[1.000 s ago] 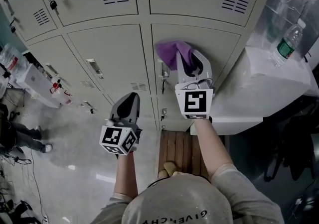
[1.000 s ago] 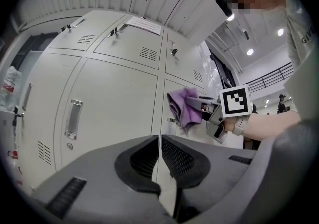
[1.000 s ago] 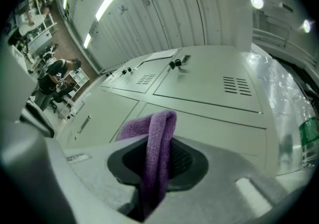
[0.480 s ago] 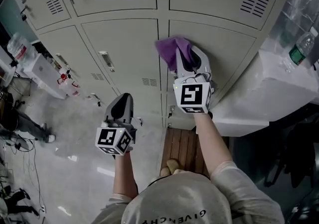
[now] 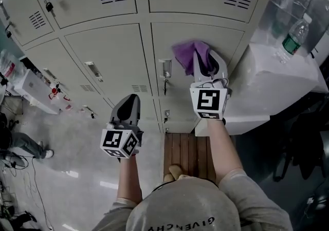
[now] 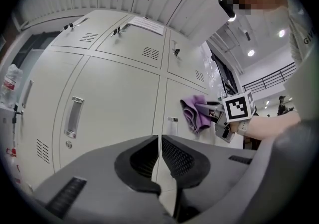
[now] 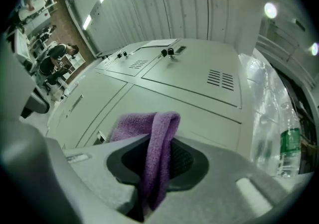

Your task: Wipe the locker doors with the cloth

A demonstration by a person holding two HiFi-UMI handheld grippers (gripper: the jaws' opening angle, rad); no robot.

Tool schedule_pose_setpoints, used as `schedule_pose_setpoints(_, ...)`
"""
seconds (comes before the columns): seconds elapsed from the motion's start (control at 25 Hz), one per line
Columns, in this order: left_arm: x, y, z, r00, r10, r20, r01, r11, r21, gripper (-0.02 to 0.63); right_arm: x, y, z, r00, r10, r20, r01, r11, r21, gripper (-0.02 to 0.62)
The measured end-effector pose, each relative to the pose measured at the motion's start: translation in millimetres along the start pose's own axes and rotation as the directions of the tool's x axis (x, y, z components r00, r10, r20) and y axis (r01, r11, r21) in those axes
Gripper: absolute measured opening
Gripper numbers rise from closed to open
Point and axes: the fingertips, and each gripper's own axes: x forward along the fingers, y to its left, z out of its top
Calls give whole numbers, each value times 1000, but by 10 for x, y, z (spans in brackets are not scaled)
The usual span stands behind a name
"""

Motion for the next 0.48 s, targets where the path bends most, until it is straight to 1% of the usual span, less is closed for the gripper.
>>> schedule_pose_setpoints(0.08, 85, -92, -19, 1000, -25, -2, 25, 1000, -4, 18, -58, -167, -61, 1000, -29, -6, 29, 1000, 6, 72)
schedule_pose_setpoints(0.28, 260, -308, -68, 997, -82, -8, 82, 997, -10, 18, -222, -565, -296, 993, -106, -58, 108, 994, 29, 72)
schedule_pose_setpoints(0.48, 355, -444, -120, 994, -112, -16, 112, 994, -17, 18, -351, -859, -495, 982, -159, -104, 166, 985, 58, 72)
